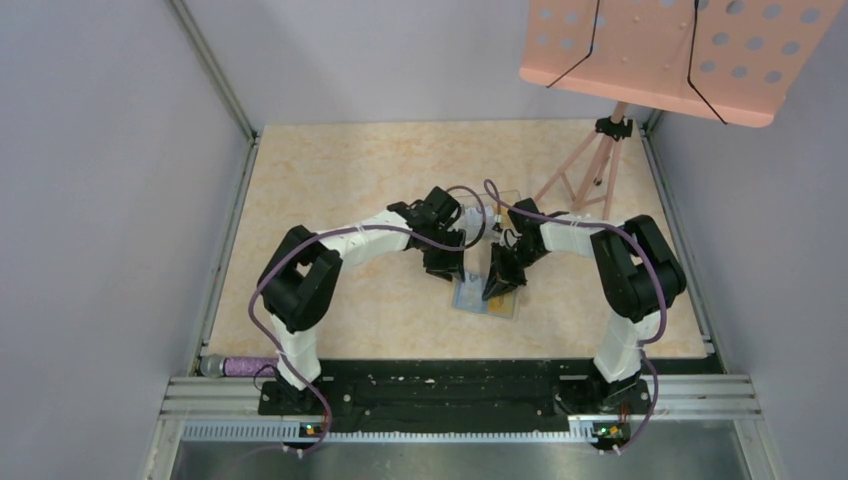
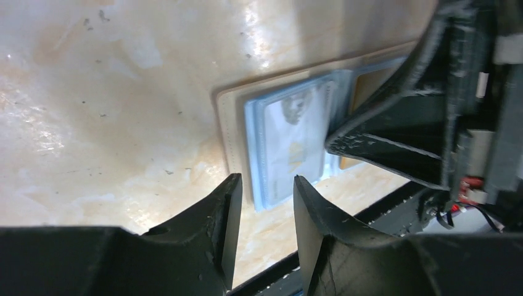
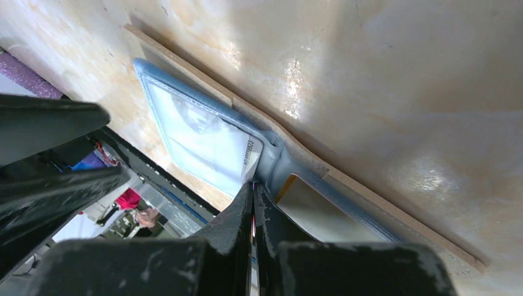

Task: Put the credit cards into the card holder
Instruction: Insert the credit card into the card holder.

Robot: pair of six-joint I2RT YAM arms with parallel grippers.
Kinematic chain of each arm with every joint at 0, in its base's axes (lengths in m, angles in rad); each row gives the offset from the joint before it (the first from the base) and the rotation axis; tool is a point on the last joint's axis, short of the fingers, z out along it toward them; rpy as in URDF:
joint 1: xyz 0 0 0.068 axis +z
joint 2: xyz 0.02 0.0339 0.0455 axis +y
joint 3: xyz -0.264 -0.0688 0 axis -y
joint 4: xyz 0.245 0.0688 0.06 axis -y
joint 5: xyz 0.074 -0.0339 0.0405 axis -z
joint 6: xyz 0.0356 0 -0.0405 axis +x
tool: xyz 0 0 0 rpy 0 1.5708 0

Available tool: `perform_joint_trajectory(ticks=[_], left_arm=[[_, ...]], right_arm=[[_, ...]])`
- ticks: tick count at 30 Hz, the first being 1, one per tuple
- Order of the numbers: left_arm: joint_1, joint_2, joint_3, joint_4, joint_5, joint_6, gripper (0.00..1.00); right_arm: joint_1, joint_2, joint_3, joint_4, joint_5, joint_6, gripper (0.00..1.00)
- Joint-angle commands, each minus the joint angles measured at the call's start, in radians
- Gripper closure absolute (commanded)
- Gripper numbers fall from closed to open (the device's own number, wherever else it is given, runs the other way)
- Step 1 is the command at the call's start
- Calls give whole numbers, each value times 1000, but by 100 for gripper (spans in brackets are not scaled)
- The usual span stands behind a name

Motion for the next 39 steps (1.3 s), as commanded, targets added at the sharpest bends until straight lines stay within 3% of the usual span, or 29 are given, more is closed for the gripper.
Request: perform_joint_trajectory(ticks=[1, 18, 27, 35, 39], left_arm=[[-3, -66, -29, 114, 66, -4, 58], [-10, 81, 2, 96, 144, 13, 58], [-13, 49, -10, 171, 237, -17, 62], [-13, -12, -25, 230, 281, -58, 72], [-13, 20, -16, 221, 300, -63, 93]], right_arm=[[20, 31, -6, -10, 49, -24, 100], [21, 39, -3, -10, 45, -27, 100], [21, 39, -3, -5, 38, -28, 100], [20, 27, 4, 4, 30, -30, 100], [20, -12, 11, 16, 23, -33, 100]])
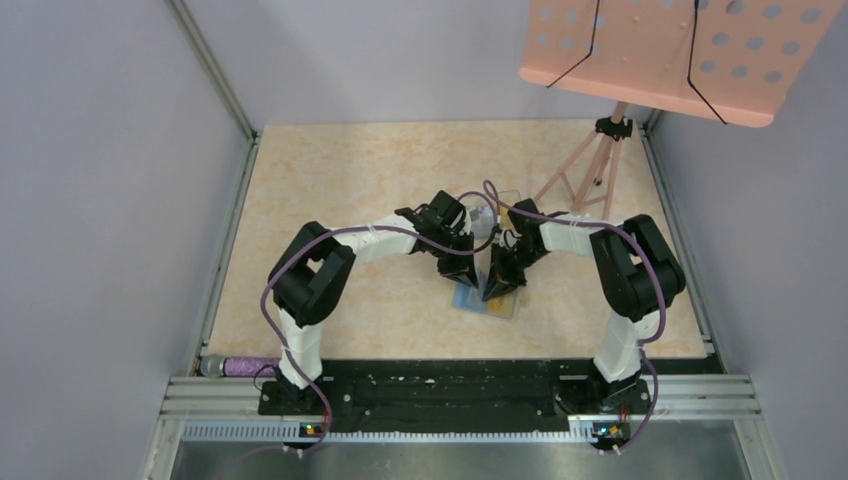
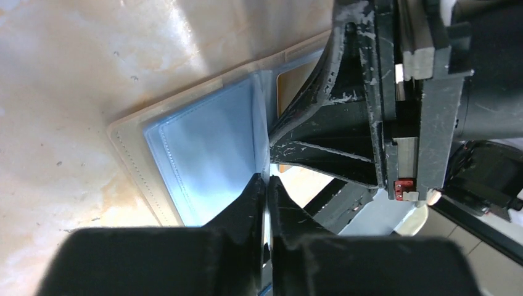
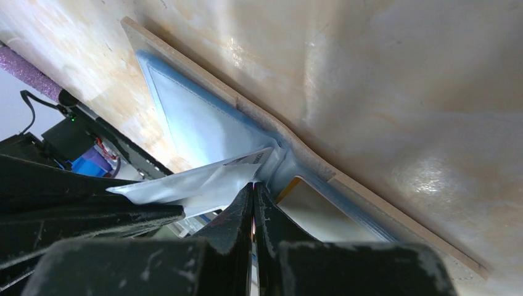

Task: Put the credit cards into the card holder
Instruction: Insert the credit card into the card holder.

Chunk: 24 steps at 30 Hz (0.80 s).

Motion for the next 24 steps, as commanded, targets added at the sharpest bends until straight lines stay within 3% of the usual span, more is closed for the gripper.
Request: perform_joint_trajectory(ticks=[1, 6, 16, 24], left_arm=[[-5, -25, 5, 39, 52, -18, 98], [-1, -44, 15, -53, -36, 4, 100], [57, -213, -75, -155, -203, 8, 100], [75, -241, -7, -352, -380, 24, 100]], right_arm=[[20, -25, 13, 20, 36, -27, 100], [21, -80, 43, 10, 42, -22, 100], [21, -122, 164, -39, 61, -21, 83], [0, -133, 205, -51, 93, -28, 80]])
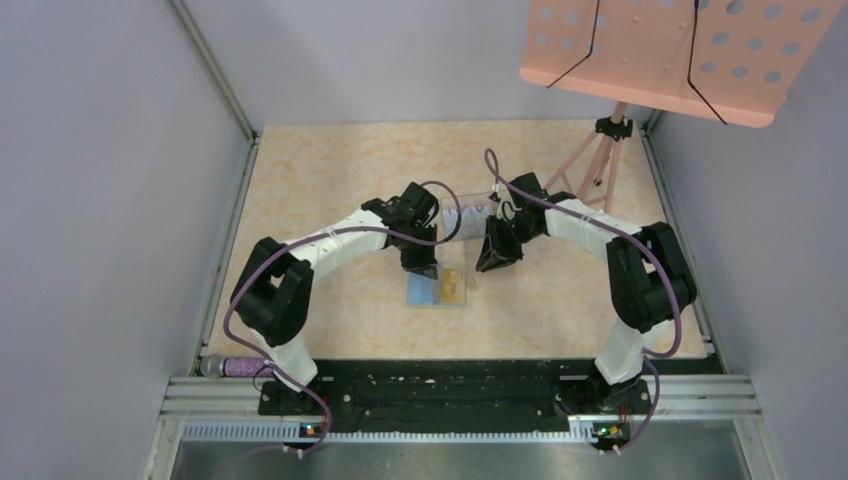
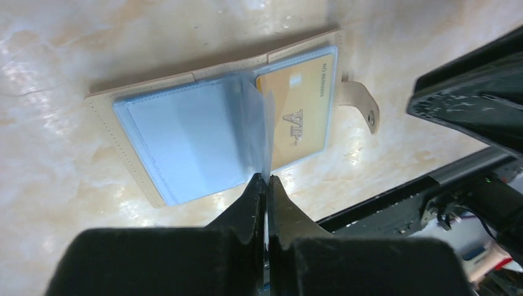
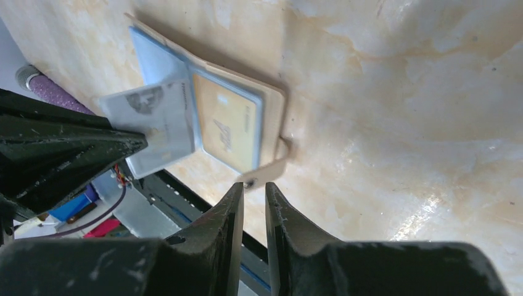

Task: Put the credit cards into the card holder
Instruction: Insert the credit card into the card holder.

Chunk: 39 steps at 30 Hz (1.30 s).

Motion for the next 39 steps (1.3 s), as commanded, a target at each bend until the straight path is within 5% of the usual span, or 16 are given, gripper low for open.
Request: perform_joint_trajectory(ticks=[1, 7, 14, 23, 27, 35, 39], left_arm=[[-3, -12, 76, -127, -106, 30, 100], [-15, 100, 200, -190, -74, 70, 88], [-25, 175, 252, -91, 176, 64, 63], [-37, 284, 292, 35, 439, 60, 59], [-15, 226, 285, 120, 428, 51, 56], [202, 63, 103, 457, 461, -118, 56], [279, 85, 141, 400, 428, -122, 60]], right_arm=[[-11, -51, 54, -16, 25, -13, 80], [-39, -34, 86, -17, 18, -14, 79], [-65, -5, 120, -19, -21, -16, 79], [-111, 10, 173, -20, -20, -19, 75], [-113, 47, 227, -29, -5, -27, 66], [-113, 202, 421, -65, 30, -49, 52], [-115, 315, 572, -133, 73, -79, 50]])
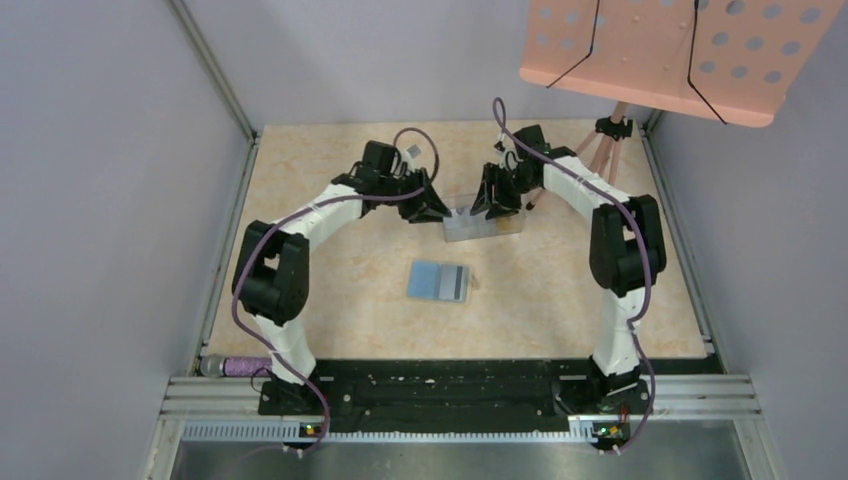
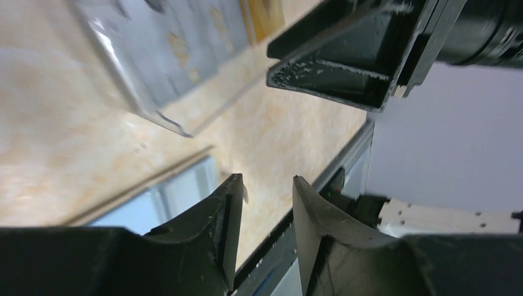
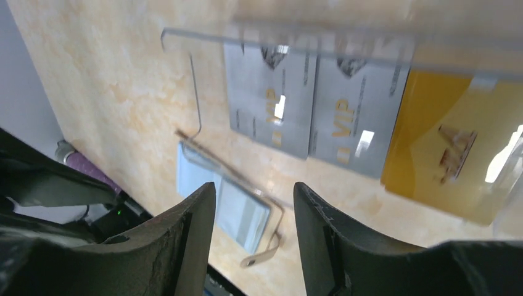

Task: Put the credit cards into the card holder
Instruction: Insert the credit card into the card holder, then pick up the credit card from the storage box.

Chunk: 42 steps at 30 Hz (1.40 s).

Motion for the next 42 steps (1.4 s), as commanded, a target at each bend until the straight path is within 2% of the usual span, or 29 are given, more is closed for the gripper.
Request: perform_joint_trajectory(ticks=[1, 5, 10, 16, 24, 37, 42], left_arm=[[65, -1, 77, 3, -34, -14, 60], [63, 100, 249, -176, -105, 52, 68], [52, 197, 383, -251, -149, 70, 81], [7, 310, 546, -385, -206, 132, 87], [-68, 464, 773, -556, -350, 237, 92], [-175, 589, 897, -694, -716, 423, 100], [-198, 614, 909, -714, -768, 464, 100]], right_arm=[[-2, 98, 173, -66, 63, -44, 49], [-14, 181, 253, -105, 79, -57, 47], [-20, 256, 302, -127, 40, -63, 46], [-19, 299, 301, -136, -15, -63, 47], [-8, 313, 292, -143, -13, -67, 47], [3, 331, 297, -158, 4, -56, 50], [5, 338, 297, -161, 8, -43, 52]])
